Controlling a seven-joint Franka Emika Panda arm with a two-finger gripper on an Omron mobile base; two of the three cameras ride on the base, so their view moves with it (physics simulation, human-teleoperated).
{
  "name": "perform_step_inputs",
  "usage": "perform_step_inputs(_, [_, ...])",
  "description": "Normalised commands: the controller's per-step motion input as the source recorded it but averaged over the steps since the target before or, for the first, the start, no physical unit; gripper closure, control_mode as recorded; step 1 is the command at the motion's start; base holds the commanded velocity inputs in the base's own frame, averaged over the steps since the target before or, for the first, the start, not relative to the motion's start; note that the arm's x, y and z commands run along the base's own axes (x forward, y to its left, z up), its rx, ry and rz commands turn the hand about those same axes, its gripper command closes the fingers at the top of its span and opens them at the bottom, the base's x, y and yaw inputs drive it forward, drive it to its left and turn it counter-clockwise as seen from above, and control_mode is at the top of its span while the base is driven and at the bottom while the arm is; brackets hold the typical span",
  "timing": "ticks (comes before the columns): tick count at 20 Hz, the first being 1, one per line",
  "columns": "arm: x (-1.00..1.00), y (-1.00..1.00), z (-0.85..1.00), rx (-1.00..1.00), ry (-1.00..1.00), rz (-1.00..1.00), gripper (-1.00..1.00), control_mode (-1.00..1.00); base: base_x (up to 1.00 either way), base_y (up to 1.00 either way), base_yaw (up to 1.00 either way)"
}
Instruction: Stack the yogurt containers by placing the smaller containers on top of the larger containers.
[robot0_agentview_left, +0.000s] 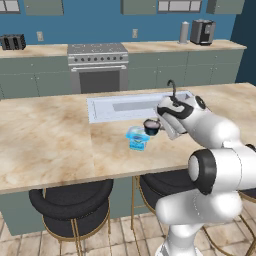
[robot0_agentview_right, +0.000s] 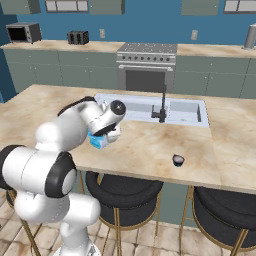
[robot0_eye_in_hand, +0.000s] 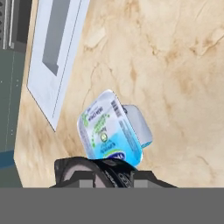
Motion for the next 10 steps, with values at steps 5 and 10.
perform_step_inputs(5, [0.31,0.13,-0.11,0.00,0.00,0.00,1.00,-1.00,0.00,0.00,0.00])
perform_step_inputs(10, [0.28,0.16,-0.09,0.00,0.00,0.00,1.00,-1.00,0.00,0.00,0.00])
